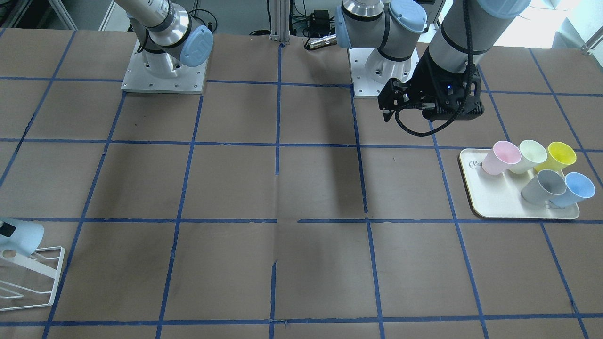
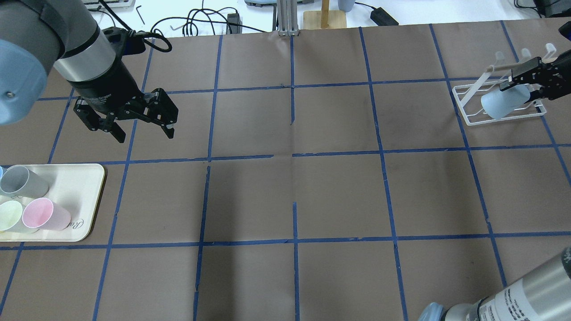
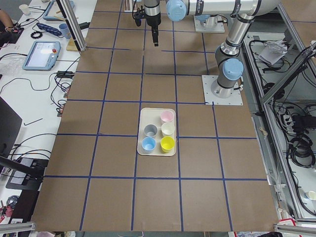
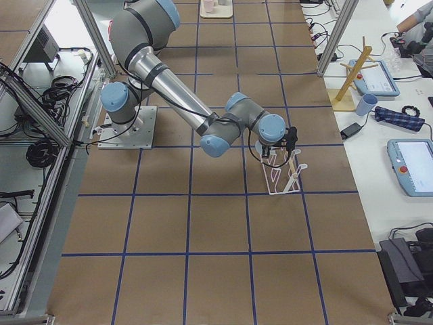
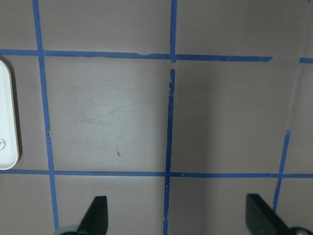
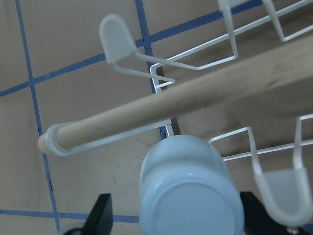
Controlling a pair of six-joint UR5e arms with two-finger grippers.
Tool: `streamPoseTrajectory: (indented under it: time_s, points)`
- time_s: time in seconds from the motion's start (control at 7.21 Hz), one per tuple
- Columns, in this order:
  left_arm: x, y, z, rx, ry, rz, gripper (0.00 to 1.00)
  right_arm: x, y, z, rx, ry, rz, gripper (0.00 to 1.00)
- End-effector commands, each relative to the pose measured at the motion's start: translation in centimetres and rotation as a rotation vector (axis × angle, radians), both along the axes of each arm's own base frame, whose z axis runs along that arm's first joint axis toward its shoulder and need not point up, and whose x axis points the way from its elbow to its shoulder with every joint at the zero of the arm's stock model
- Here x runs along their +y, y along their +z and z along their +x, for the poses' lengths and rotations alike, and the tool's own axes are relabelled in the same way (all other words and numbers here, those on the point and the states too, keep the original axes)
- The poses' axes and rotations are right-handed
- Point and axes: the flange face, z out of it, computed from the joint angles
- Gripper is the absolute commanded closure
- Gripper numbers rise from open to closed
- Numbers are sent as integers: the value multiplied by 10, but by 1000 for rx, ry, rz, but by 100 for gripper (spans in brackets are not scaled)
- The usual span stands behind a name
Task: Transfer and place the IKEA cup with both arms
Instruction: 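Lower the right gripper onto the light blue cup and close on it, then lift the light blue cup off the rack with the right gripper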
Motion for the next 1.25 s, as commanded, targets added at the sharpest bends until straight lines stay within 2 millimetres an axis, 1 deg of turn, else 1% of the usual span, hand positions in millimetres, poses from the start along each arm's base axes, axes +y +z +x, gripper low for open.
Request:
streamPoseTrajectory:
  time_s: [0.0, 0.14, 0.55, 0.69, 0.83, 0.97, 1.11]
  points:
    - [0, 0, 0, -2, 0, 1, 0, 0, 0, -1, 11, 4, 2, 35]
    - [1, 0, 0, -2, 0, 0, 0, 1, 2, -1, 15, 2, 2, 39]
    - [1, 1, 1, -4, 1, -2, 0, 3, 24, -10, 78, 1, -6, 41]
    - [1, 1, 1, 1, 3, -3, 0, 5, 39, -14, 118, 3, -11, 41]
    - [0, 2, 1, 8, 6, -5, 0, 6, 62, -15, 149, 3, -23, 41]
    - [-1, 0, 2, 2, 5, -2, 0, 7, 77, -14, 154, 6, -29, 44]
    - [-3, 1, 2, -4, 3, -14, 0, 7, 95, -14, 172, 3, -49, 43]
